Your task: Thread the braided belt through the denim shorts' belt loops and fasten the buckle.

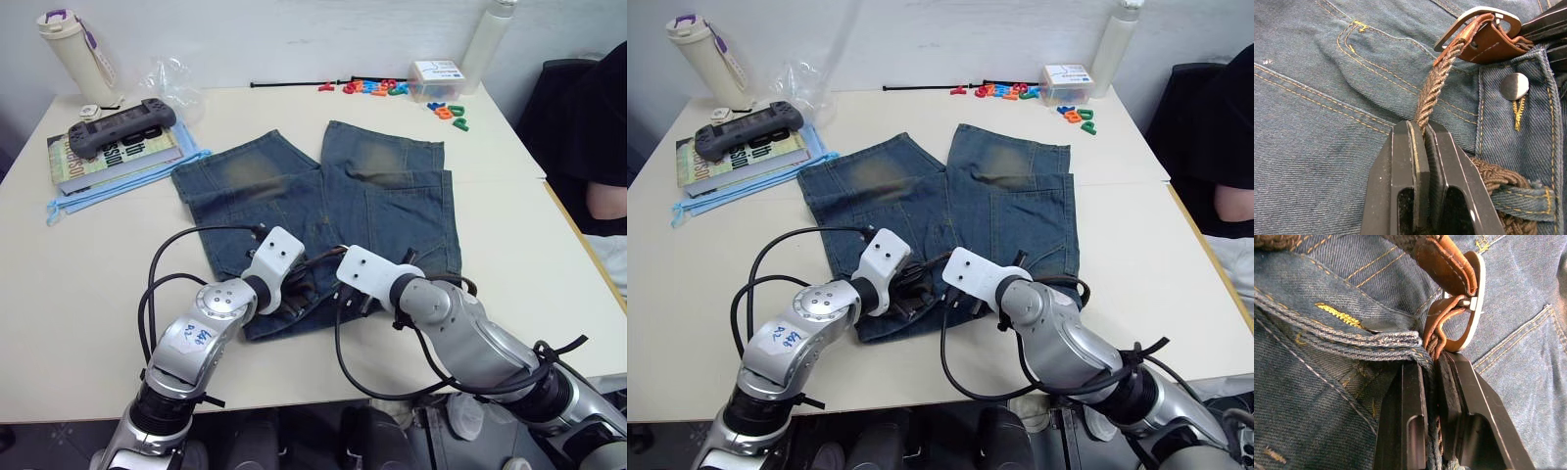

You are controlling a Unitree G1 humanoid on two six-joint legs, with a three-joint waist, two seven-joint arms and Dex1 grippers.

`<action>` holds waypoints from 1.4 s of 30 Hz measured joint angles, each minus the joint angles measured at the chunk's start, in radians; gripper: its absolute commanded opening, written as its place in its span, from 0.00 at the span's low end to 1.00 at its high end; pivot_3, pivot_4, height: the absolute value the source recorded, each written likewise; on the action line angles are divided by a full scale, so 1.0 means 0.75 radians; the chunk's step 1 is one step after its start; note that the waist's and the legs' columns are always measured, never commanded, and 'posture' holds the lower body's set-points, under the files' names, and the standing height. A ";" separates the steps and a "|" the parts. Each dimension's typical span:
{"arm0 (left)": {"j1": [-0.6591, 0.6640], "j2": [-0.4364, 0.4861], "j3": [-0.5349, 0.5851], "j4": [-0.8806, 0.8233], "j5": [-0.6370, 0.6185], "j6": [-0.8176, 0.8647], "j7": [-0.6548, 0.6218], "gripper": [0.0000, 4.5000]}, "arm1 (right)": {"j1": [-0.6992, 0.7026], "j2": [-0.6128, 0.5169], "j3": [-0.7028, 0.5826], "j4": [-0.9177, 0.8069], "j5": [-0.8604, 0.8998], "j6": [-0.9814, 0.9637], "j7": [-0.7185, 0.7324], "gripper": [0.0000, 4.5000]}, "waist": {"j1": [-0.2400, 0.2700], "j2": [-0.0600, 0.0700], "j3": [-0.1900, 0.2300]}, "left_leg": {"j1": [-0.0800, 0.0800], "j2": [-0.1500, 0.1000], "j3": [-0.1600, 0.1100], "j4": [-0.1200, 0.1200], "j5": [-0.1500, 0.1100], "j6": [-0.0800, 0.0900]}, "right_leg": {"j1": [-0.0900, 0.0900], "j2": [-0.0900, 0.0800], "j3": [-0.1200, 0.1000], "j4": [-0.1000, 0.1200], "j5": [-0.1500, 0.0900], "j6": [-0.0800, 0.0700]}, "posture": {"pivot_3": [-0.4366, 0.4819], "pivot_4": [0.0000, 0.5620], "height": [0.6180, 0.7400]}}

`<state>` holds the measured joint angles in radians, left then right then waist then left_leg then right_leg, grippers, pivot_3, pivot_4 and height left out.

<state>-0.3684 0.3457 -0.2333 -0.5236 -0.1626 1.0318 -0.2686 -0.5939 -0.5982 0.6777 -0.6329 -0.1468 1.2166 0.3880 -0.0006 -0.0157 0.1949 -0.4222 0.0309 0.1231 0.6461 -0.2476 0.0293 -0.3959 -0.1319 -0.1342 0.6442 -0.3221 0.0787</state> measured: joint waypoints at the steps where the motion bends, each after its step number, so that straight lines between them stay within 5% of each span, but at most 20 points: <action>1: 0.016 0.022 0.004 -0.013 -0.001 -0.013 -0.017 0.00 | 0.006 0.022 -0.013 0.004 0.000 0.000 0.000 0.01 | -0.002 0.000 0.000 | 0.000 0.000 0.000 0.000 0.000 0.000 | 0.000 0.000 0.000 0.000 0.000 0.000 | 0.48 0.27 0.80; 8: 0.189 0.190 0.077 -0.176 -0.037 -0.052 -0.128 0.00 | 0.075 0.187 -0.132 0.011 0.033 0.037 -0.003 0.01 | -0.020 0.000 0.000 | 0.000 0.002 0.000 -0.001 0.000 -0.002 | -0.001 0.002 0.001 0.001 -0.001 -0.001 | 0.48 0.27 0.80; 42: 0.181 0.216 0.080 -0.234 0.020 0.041 -0.017 0.00 | 0.068 0.320 -0.255 0.016 0.121 0.145 -0.078 0.01 | -0.033 0.000 0.000 | 0.000 0.002 0.000 -0.002 -0.002 -0.003 | -0.002 0.001 0.001 0.000 -0.001 -0.001 | 0.48 0.27 0.80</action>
<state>-0.2329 0.5079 -0.1731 -0.6994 -0.1473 1.0624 -0.2815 -0.5430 -0.3582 0.4867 -0.6206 -0.0557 1.3255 0.3293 -0.0257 -0.0156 0.1949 -0.4224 0.0325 0.1228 0.6446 -0.2494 0.0272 -0.3973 -0.1308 -0.1333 0.6441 -0.3225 0.0779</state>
